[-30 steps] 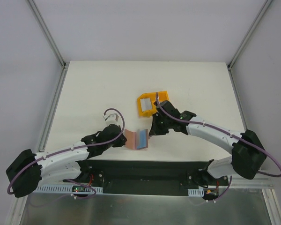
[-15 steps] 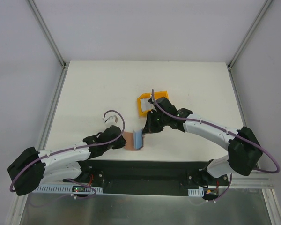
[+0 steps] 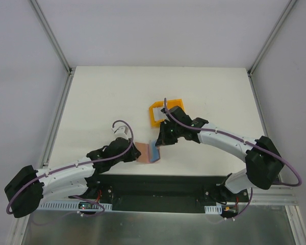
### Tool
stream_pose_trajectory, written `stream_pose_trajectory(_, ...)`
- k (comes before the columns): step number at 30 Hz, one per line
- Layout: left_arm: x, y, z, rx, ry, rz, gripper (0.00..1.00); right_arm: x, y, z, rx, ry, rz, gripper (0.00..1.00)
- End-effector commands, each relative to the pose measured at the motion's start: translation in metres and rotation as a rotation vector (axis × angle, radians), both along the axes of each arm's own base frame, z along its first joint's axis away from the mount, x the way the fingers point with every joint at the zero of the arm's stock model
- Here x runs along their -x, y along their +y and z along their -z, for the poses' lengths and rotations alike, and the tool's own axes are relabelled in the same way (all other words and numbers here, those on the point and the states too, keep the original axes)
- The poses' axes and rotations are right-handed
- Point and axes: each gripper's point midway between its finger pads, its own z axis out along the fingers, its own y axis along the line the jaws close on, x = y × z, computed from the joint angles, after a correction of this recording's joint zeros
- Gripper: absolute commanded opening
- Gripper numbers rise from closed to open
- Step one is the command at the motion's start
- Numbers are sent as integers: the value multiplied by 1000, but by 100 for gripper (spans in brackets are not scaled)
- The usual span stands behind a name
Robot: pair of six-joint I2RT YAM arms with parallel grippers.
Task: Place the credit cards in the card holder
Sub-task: Open the card holder at the center of the board.
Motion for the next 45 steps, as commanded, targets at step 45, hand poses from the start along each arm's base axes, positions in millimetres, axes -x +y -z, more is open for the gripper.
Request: stream_pose_trajectory(45,-20,5,-16,157,-15,-58,13,-9,-26,7,96,-5,29,0)
